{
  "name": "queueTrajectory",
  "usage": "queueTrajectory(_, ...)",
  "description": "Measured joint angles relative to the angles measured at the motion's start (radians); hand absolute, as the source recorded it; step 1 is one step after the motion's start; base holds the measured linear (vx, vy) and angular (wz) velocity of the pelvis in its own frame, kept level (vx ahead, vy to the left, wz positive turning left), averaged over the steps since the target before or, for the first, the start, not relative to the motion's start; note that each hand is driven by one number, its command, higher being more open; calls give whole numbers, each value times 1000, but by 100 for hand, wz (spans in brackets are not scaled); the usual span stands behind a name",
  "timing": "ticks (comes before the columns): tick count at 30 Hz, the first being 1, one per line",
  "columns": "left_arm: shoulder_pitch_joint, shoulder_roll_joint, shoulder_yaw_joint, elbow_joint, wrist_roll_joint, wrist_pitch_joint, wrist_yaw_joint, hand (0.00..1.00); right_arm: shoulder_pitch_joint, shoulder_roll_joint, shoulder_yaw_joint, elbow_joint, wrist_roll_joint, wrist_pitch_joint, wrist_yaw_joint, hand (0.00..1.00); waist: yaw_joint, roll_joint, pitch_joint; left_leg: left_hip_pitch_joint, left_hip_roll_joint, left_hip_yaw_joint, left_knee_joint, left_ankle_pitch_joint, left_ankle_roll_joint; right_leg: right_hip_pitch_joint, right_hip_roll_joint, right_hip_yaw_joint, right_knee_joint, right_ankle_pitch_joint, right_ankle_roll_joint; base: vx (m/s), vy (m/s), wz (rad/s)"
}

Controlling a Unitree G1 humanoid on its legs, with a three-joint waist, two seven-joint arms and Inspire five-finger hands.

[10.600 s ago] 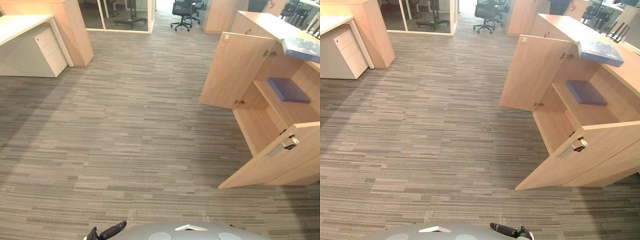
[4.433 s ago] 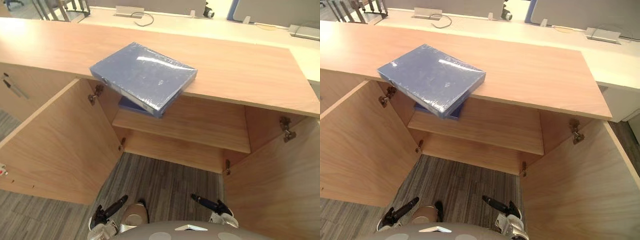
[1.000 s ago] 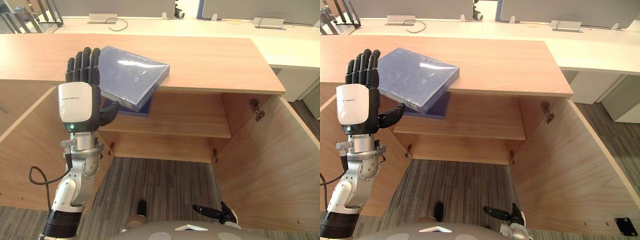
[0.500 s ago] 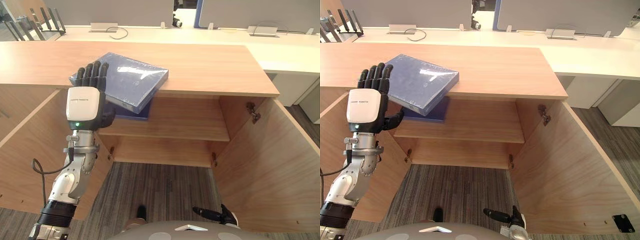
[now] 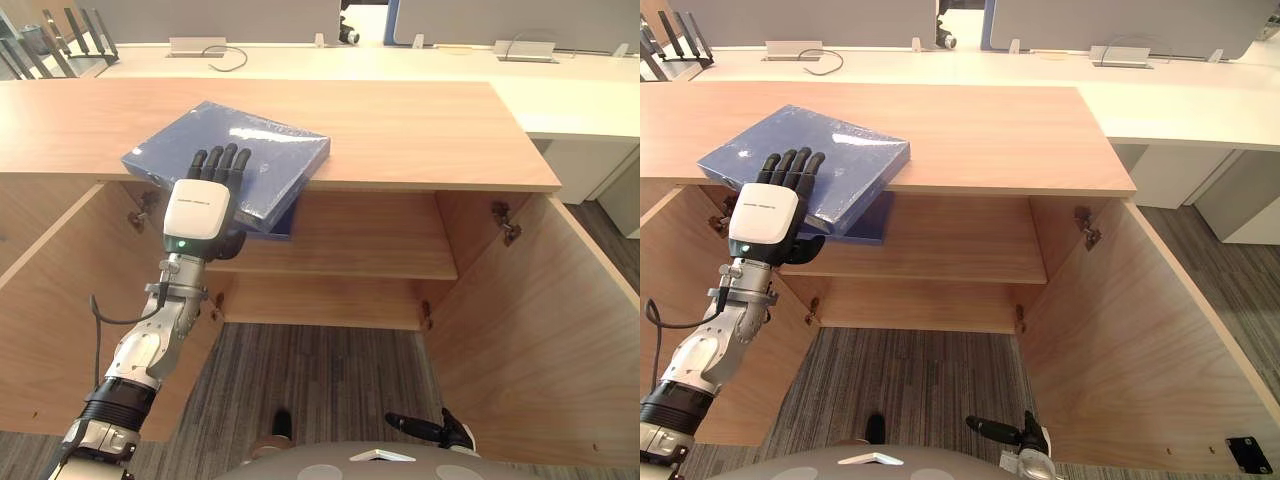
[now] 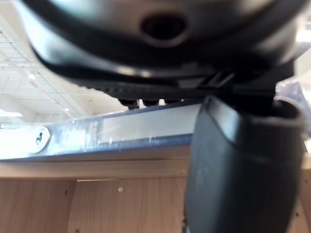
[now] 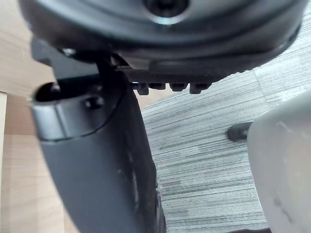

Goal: Walk over to the cabinet, pick up the folder, carry it to the office cabinet, place the folder inside the office cabinet, then close the office cabinet door

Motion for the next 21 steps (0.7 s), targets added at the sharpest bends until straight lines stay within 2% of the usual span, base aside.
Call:
queueTrajectory(3, -39, 0, -12, 42, 0, 1, 0, 100, -7, 0, 0, 0, 0, 0, 0, 100, -11, -2, 11, 20, 0, 7, -1, -6, 0, 16, -1, 6, -2, -2, -3, -7, 0, -7)
queueTrajectory(4, -49, 2, -12, 58, 0, 1, 0, 0, -10, 1, 0, 0, 0, 0, 0, 100, -18, -3, 14, 26, 1, 11, -1, -8, 0, 18, -1, 10, -4, -7, -12, -27, 5, -8)
queueTrajectory(10, -117, 5, -30, 118, 0, 0, 1, 0, -10, 3, -3, 2, 0, 0, 0, 100, -23, -13, 19, 27, 1, 23, -1, -14, -1, 18, -4, 16, -15, -7, -14, -10, 6, -6)
queueTrajectory(14, -177, 13, -27, 135, 0, 5, 37, 0, -19, 3, -17, 18, 0, 0, 0, 100, -25, -15, 19, 28, 0, 26, -1, -19, -4, 20, -4, 21, -16, 0, -5, 19, -7, -1)
queueTrajectory(18, -172, 16, -31, 143, 41, -7, 91, 0, -21, 3, -19, 28, 0, 0, -1, 100, -23, -17, 20, 29, 0, 25, -1, -20, -4, 30, -3, 17, -24, 2, -7, 14, -10, 3)
queueTrajectory(21, -176, 18, -29, 155, 42, -7, 91, 0, -30, 3, -18, 30, 0, -1, -1, 100, -27, -15, 20, 33, 0, 27, -1, -21, -5, 37, -3, 16, -32, 5, -13, -18, -6, -1)
